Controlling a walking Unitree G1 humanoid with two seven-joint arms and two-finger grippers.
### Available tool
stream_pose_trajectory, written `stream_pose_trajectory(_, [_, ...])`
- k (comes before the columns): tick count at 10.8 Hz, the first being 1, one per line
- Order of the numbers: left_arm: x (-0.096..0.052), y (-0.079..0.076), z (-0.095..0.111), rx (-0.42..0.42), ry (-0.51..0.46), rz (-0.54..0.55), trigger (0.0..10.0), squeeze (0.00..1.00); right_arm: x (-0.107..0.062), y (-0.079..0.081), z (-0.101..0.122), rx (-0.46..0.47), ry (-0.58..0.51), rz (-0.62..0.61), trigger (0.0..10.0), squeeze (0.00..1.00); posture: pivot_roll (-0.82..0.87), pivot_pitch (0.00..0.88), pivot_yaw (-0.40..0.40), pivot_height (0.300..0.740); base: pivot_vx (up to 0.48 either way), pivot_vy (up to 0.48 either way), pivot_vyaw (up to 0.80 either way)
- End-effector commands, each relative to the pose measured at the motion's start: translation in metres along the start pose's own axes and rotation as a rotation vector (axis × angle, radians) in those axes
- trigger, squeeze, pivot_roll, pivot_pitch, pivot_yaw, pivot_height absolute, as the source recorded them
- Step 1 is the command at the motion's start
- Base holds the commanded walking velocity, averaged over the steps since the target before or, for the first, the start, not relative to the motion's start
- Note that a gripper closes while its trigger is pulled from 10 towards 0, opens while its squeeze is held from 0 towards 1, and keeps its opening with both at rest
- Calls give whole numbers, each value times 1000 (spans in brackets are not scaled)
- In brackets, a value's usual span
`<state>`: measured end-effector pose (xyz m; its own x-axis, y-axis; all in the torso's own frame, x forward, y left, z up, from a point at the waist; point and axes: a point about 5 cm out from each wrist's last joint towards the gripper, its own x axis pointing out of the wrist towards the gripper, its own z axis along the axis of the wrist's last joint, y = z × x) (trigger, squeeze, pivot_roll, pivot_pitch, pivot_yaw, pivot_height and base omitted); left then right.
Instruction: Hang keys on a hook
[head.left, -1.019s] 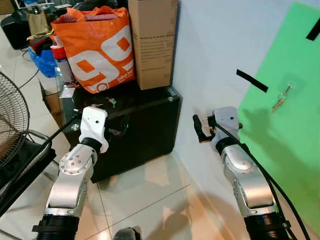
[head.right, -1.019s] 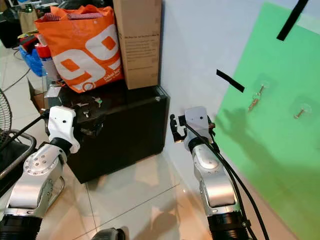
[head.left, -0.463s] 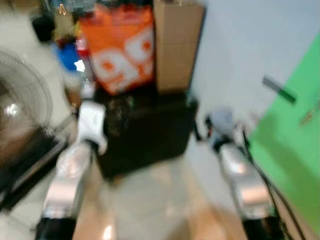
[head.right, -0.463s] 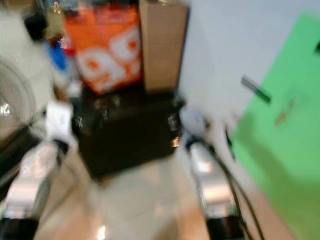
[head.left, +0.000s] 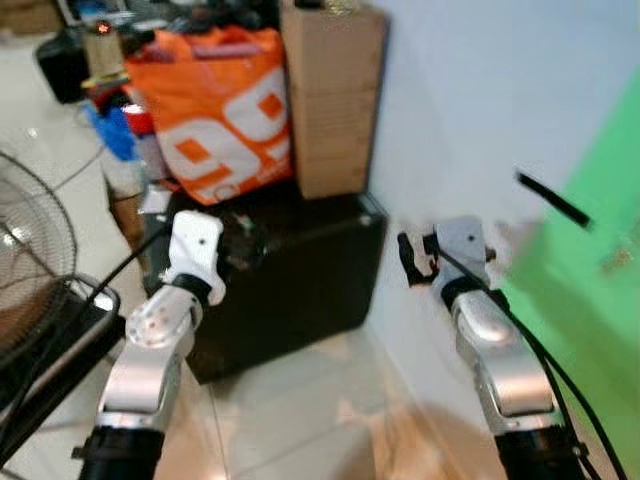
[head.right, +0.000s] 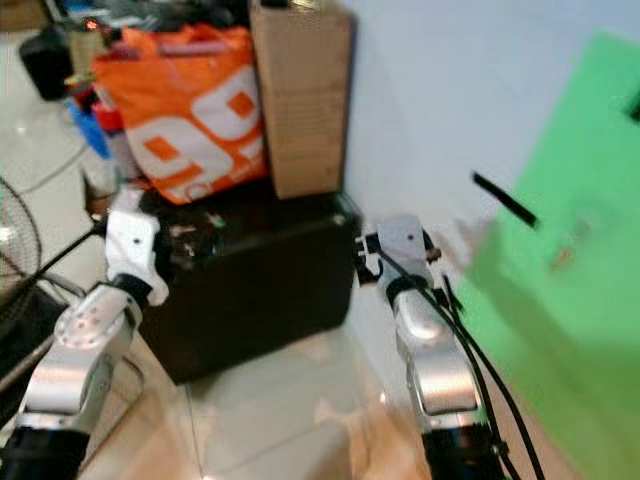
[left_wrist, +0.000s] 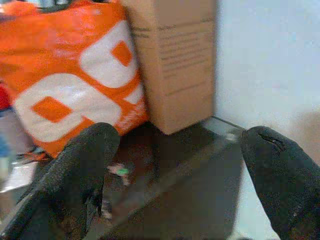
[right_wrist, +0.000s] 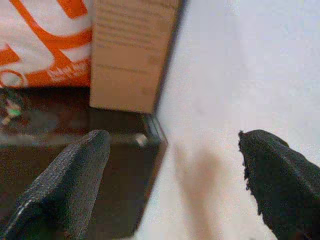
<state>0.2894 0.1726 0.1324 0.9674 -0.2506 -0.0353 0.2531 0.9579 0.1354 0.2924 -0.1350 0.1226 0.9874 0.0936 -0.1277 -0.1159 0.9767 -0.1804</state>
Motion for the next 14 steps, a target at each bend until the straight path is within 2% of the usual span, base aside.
stream_pose_trajectory(1, [-1,6,2,7,1,15,10000,0,1,6,5,4,-16,15,10000,1000,-3,0,7,740,334,0,0])
stream_pose_trajectory(6, [-3,4,0,9,5,10,10000,0,-1,6,3,-5,-14,25,10000,1000,-3,0,0,740,333,0,0])
stream_pose_trajectory(7, [-3,4,0,9,5,9,10000,0,-1,6,3,-11,-13,29,10000,1000,0,0,-6,740,334,0,800])
stream_pose_trajectory(9, [-7,5,-2,32,14,3,10000,0,-2,6,2,-12,-14,35,10000,1000,2,0,-7,740,328,0,800])
stream_pose_trajectory(10, [-10,8,-5,51,32,-9,10000,0,-3,4,1,-11,-11,30,10000,1000,0,0,6,740,326,0,0])
stream_pose_trajectory(14, [-6,7,-1,99,34,-63,10000,0,-7,-3,-8,-13,10,15,10000,1000,20,0,3,740,328,0,0])
